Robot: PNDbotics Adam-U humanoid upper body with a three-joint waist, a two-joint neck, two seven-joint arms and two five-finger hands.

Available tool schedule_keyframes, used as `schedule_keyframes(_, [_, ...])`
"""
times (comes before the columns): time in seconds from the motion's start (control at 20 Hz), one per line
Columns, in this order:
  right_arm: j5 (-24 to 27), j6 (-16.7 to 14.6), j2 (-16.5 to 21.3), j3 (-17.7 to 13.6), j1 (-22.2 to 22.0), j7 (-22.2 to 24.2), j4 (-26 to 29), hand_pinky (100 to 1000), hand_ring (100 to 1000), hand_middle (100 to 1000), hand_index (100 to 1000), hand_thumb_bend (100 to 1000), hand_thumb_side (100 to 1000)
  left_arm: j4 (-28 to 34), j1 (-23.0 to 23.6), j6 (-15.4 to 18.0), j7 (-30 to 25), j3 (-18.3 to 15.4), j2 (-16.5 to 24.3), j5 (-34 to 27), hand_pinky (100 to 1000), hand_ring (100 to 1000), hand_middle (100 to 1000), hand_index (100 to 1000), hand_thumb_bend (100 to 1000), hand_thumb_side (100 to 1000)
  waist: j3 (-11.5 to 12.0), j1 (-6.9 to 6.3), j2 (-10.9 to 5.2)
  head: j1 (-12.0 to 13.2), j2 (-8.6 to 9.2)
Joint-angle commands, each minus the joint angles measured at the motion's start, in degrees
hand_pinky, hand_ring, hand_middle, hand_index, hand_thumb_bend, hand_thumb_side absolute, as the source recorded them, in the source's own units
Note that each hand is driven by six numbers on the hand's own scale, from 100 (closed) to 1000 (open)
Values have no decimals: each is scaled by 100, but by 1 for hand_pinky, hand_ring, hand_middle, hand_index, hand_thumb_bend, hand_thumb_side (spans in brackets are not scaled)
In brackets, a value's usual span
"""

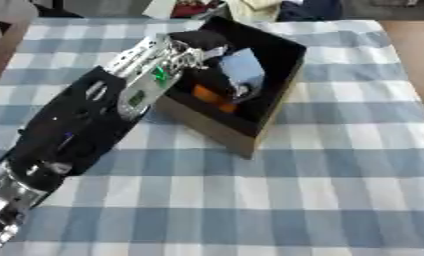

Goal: Pick up objects on the table and place them in the box.

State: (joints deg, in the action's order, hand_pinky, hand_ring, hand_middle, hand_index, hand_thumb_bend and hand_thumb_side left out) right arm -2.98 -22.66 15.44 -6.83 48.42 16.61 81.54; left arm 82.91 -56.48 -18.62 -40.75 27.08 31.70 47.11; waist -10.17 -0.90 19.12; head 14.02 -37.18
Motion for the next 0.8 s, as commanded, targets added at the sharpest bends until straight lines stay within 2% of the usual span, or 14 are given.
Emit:
schedule_keyframes(0.05, [44, 2, 69, -6, 113, 11, 143, 979, 967, 781, 870, 100, 738, 10, -73, 40, -23, -81, 29, 149, 622, 823, 736, 852, 100, 804, 6, 12, -108, 21, 41])
schedule_keyframes(0.25, [46, 12, 63, -7, 99, 14, 146, 979, 967, 781, 871, 100, 740, 54, -71, -6, 24, -142, 13, 173, 626, 830, 747, 896, 100, 824, 10, 13, -115, 20, 47])
schedule_keyframes(0.55, [51, 28, 58, -12, 66, 15, 152, 980, 967, 780, 871, 100, 739, 369, -89, -102, 130, -266, 66, 170, 638, 841, 763, 915, 161, 880, 33, 11, -144, 8, 32])
schedule_keyframes(0.8, [58, 47, 34, -19, 34, 7, 177, 980, 967, 780, 871, 100, 735, 692, -84, -166, 105, -390, 145, 28, 650, 852, 777, 924, 343, 981, 53, 14, -183, -3, 7])
